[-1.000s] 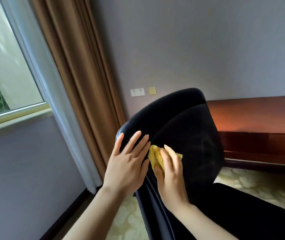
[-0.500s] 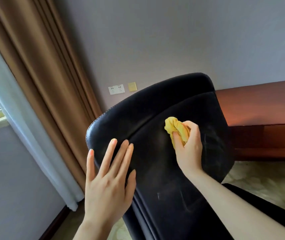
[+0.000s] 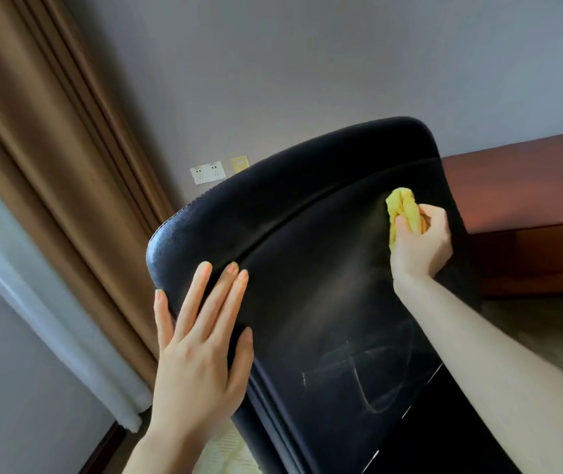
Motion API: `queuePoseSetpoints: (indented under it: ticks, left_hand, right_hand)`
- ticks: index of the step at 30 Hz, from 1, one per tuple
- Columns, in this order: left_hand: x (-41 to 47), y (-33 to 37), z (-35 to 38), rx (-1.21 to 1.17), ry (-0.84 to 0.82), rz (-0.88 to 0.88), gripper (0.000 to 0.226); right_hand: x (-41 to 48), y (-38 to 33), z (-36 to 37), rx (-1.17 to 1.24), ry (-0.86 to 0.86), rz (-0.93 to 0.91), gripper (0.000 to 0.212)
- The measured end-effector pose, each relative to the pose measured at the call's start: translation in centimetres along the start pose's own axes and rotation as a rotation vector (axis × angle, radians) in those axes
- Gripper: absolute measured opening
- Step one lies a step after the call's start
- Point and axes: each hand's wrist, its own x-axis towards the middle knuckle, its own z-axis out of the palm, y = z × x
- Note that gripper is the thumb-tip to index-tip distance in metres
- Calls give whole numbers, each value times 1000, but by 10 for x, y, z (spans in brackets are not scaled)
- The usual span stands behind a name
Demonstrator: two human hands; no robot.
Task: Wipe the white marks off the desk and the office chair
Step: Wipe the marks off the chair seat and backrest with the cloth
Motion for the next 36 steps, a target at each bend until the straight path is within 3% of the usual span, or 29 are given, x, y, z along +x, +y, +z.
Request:
queuePoseSetpoints:
  ticks: [7,13,21,24,27,31,36]
  left_hand:
    - [-5,-6,-24,-112,-194,12,75]
    - [-5,4,-32,85,-261,-46,91]
    - [-6,23,-38,295,-301,-116,94]
    - [-5,22,-38,298,-302,-111,93]
    - [-10,20,-41,300,-313,-75,94]
    - [-35,17,-48,258,-292,-90,95]
    - [-70,9,-57,201,-363,-194,97]
  right_hand:
    - [-116,-31,-10,109,-262,-268,24]
    - [-190,-11,-36,138,-487,-603,25]
    - [-189,34,-67,-26,-531,-1105,24]
    - [-181,49,-78,-43,-596,-1239,32]
    - [-168,47,-84,-44,-696,-1337,23]
    - [-146,13,-69,4,-781,-1262,32]
    - [-132,-65,-25,21,-633,-761,27]
